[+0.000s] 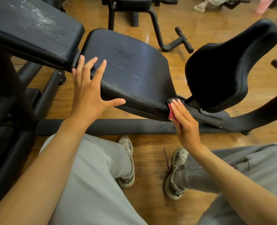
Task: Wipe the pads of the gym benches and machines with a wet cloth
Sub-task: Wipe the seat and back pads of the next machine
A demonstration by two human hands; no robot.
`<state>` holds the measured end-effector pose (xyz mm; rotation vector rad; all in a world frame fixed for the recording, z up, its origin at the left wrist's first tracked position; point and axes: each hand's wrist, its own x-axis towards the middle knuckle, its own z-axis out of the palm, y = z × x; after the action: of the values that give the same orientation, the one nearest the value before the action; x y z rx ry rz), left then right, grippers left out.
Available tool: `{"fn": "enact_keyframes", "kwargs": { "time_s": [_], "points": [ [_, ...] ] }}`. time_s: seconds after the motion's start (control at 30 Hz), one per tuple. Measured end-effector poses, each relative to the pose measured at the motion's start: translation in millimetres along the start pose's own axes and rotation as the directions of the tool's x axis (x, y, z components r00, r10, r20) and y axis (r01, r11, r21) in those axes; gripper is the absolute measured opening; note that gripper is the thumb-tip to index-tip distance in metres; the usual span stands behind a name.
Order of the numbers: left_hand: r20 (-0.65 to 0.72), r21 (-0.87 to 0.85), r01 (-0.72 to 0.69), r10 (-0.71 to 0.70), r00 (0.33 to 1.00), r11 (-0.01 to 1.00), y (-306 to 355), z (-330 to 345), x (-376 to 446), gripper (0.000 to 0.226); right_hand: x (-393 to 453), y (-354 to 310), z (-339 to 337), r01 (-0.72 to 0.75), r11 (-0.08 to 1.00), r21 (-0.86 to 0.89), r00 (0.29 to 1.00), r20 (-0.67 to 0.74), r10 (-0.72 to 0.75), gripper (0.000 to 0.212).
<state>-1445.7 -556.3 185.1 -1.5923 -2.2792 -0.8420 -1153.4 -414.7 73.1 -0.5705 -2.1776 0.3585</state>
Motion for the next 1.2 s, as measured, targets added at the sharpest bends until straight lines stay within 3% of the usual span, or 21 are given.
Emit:
{"fn": "enact_keyframes", "kwargs": {
  "time_s": [0.13,0.27,0.37,0.47,0.53,0.63,0.73,0.83,1.03,1.2],
  "points": [
    [-0.018,0.0,-0.014,0.014,1.0,1.0,-2,3,0,0.115,37,-36,21,0.3,0.951,-0.076,0.951,0.093,-0.293,0.052],
    [-0.032,0.006,-0.034,0.035,0.999,0.999,-7,5,0,0.112,58,-47,37,0.584,0.752,-0.305,0.811,0.183,-0.555,0.05],
    [-0.041,-0.031,-0.04,0.039,0.998,0.999,-9,6,-1,0.111,45,-2,12,0.669,0.614,-0.42,0.734,0.24,-0.635,0.053],
    [-0.046,-0.045,-0.038,0.036,0.998,0.998,-9,7,-1,0.11,29,49,-14,0.756,0.506,-0.416,0.652,0.409,-0.639,0.06],
    [-0.049,-0.05,-0.037,0.035,0.998,0.998,-9,8,-1,0.111,29,57,-15,0.753,0.504,-0.423,0.656,0.428,-0.621,0.063],
    [-0.049,-0.046,-0.035,0.033,0.998,0.998,-8,8,0,0.113,44,19,16,0.683,0.597,-0.421,0.723,0.272,-0.635,0.055],
    [-0.041,-0.03,-0.026,0.025,0.999,0.999,-7,7,0,0.113,65,-20,39,0.699,0.593,-0.4,0.687,0.144,-0.712,0.051],
    [-0.027,-0.03,-0.027,0.026,0.999,0.999,-7,5,0,0.115,62,-5,34,0.717,0.55,-0.428,0.663,0.175,-0.728,0.052],
    [-0.019,-0.05,-0.014,0.014,1.0,0.999,-7,6,0,0.116,19,71,2,0.699,0.494,-0.517,0.685,0.289,-0.669,0.063],
    [-0.01,-0.049,-0.036,0.036,0.999,0.998,-9,6,2,0.114,33,70,2,0.759,0.461,-0.459,0.626,0.322,-0.71,0.061]
  ]
}}
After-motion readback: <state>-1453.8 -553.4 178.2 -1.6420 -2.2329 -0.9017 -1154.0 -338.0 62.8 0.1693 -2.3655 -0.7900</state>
